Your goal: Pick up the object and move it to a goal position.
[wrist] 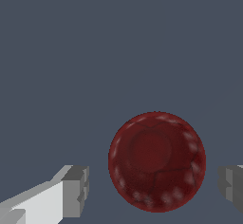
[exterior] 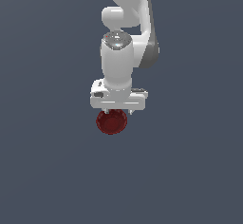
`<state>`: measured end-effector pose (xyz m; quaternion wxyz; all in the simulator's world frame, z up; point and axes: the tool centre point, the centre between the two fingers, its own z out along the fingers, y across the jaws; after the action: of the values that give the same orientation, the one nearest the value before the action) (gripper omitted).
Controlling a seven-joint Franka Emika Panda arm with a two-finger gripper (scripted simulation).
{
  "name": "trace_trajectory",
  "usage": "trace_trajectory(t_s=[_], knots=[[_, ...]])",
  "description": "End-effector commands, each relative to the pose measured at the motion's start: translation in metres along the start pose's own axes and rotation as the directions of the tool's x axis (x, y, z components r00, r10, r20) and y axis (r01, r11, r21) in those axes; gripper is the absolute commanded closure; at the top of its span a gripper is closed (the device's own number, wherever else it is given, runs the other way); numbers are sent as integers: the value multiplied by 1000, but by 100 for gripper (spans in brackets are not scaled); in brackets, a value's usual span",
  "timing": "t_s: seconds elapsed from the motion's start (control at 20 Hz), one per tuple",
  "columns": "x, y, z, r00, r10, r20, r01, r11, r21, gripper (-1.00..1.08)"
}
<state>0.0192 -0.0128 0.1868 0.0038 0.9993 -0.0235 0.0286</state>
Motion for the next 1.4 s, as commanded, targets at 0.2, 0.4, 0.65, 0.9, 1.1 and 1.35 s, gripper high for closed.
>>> trace_trajectory(t_s=[0.2, 0.4, 0.65, 0.9, 1.1, 1.35], knots=[[2, -3, -4, 1000, 0, -7, 0, 1000, 9, -20], [4, -5, -8, 1000, 0, -14, 0, 1000, 17, -20], [3, -5, -7, 1000, 2, -13, -1, 1000, 14, -20], [2, -6, -1, 1000, 11, -13, -11, 1000, -9, -20], [0, -7, 7, 1000, 23, -15, -23, 999, -41, -20], [-4, -9, 21, 999, 42, -23, -44, 994, -99, -20]])
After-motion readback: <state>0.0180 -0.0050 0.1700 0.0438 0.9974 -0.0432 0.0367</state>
